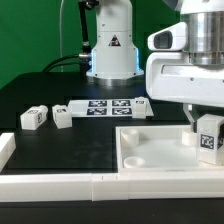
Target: Assemble one leg
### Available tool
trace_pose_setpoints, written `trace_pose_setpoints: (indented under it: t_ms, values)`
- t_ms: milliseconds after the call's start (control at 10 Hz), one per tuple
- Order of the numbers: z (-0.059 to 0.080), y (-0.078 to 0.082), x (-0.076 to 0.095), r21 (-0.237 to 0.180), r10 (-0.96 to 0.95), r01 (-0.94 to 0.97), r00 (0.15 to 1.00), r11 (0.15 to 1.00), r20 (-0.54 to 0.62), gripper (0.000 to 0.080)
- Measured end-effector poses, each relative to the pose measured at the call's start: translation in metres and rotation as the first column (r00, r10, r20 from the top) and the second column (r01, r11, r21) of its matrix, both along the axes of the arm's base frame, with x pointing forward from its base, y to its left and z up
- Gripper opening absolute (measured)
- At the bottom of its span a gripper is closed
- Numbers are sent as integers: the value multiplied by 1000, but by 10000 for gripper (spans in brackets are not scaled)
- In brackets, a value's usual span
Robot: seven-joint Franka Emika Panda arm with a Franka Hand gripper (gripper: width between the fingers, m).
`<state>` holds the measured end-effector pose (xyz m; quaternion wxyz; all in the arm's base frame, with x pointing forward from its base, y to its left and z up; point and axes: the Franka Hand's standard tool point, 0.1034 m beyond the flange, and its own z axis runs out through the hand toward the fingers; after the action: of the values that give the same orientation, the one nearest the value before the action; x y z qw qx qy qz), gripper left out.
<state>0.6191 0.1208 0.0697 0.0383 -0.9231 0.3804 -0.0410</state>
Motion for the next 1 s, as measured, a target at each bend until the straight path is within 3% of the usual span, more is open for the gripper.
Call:
trace_pose_setpoints:
  t_ms: [300, 600, 800, 900, 1000]
  values:
    - [-1, 3, 0, 36, -398, 398, 917, 916, -22, 291]
    - [-1, 6, -1, 68, -663, 665, 747, 744, -54, 291]
    - [-1, 6, -1, 67, -633, 635, 773, 770, -51, 299]
    - [-2, 7, -1, 68, -630, 632, 775, 772, -51, 500]
    - [-1, 8, 0, 58, -504, 505, 863, 861, -27, 500]
